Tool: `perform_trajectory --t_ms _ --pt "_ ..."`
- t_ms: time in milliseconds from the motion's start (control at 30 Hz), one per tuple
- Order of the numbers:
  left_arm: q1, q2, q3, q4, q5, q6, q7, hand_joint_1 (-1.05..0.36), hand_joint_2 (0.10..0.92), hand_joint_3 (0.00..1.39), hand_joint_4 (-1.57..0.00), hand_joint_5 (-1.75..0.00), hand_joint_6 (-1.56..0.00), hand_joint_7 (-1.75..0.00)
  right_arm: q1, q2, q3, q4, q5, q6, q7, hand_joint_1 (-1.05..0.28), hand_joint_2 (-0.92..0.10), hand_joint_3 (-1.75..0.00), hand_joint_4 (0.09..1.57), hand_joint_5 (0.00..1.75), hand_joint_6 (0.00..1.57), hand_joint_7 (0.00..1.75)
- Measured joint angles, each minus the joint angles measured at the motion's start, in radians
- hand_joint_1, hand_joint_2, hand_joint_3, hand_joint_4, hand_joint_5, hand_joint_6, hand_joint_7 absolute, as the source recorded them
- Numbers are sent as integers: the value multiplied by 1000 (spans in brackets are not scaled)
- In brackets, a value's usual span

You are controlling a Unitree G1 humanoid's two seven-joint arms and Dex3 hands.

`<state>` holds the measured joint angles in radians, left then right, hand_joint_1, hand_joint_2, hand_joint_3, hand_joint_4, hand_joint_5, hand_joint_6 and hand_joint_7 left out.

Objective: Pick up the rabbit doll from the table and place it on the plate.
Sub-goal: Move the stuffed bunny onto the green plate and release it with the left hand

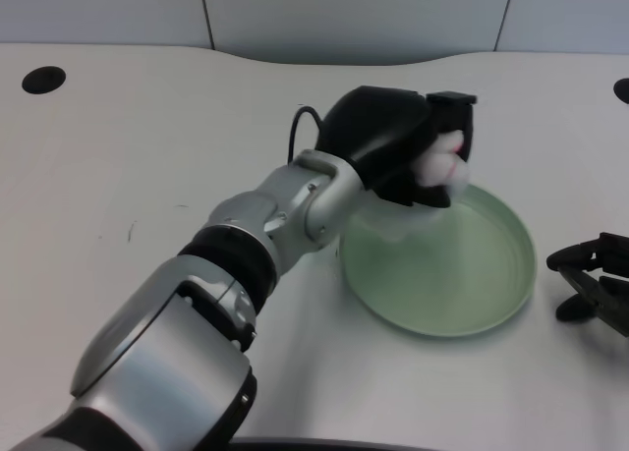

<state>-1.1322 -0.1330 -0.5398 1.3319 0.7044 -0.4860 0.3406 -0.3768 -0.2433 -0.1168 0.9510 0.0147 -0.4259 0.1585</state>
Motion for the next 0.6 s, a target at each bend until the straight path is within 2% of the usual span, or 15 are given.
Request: perform_trajectory --t_ms 33,67,100,133,167,233,267,300,333,367,400,467,533,567,600 --pt "0 -15 -2 0 0 0 0 -95 849 171 -955 -1746 -704 -1746 -1 0 0 -1 1 6 1 -828 -918 -65 931 910 880 780" --pt "1 -30 -4 0 0 0 -1 -105 787 336 -951 -1746 -696 -1746 -2 2 0 -6 3 14 3 -828 -918 -60 932 910 878 783" --pt "1 -43 -5 0 0 -1 -4 -142 670 601 -931 -1746 -662 -1746 -2 5 0 -14 4 23 5 -819 -917 -53 932 912 876 784" --pt "2 -55 -7 0 0 -3 -13 -154 628 698 -924 -1746 -651 -1746 -1 11 1 -26 5 35 9 -816 -918 -50 931 914 875 785" --pt "3 -67 -11 0 0 -4 -24 -220 626 666 -854 -1745 -651 -1606 2 18 1 -37 5 44 11 -818 -918 -46 938 920 879 788" --pt "3 -82 -21 0 2 -3 -39 -248 633 618 -840 -1746 -674 -1579 13 23 3 -67 5 61 12 -821 -920 -43 945 925 881 792" --pt "3 -85 -25 1 2 -1 -46 -280 630 555 -829 -1546 -706 -1333 20 24 3 -80 4 69 11 -824 -921 -44 953 931 876 793" --pt "4 -85 -27 1 2 2 -60 -284 633 531 -835 -1497 -726 -1261 28 26 4 -95 3 74 9 -825 -921 -45 955 933 873 794" --pt "5 -85 -27 3 1 5 -70 -273 646 513 -840 -1538 -738 -1289 34 28 4 -109 2 83 7 -821 -921 -51 957 938 866 794" --pt "8 -85 -28 5 1 6 -75 -253 645 520 -865 -1661 -710 -1489 38 28 4 -118 2 90 7 -811 -921 -52 951 940 862 793" --pt "10 -85 -28 6 1 6 -76 -246 644 523 -874 -1703 -696 -1565 42 29 4 -128 3 98 7 -807 -921 -53 948 943 861 793" --pt "16 -84 -32 8 1 5 -76 -272 638 528 -900 -1735 -655 -1665 49 33 4 -145 3 110 8 -807 -921 -58 938 944 862 793" --pt "22 -86 -39 9 1 15 -84 -326 626 513 -892 -1744 -613 -1729 55 37 4 -154 3 111 10 -810 -921 -64 937 947 877 800" --pt "27 -88 -42 11 2 28 -91 -366 649 457 -773 -1745 -533 -1738 57 39 4 -158 3 111 10 -815 -919 -63 943 950 885 804" --pt "30 -90 -45 13 2 46 -100 -405 714 330 -633 -1723 -442 -1694 59 39 4 -160 4 111 12 -818 -917 -59 944 949 891 810"
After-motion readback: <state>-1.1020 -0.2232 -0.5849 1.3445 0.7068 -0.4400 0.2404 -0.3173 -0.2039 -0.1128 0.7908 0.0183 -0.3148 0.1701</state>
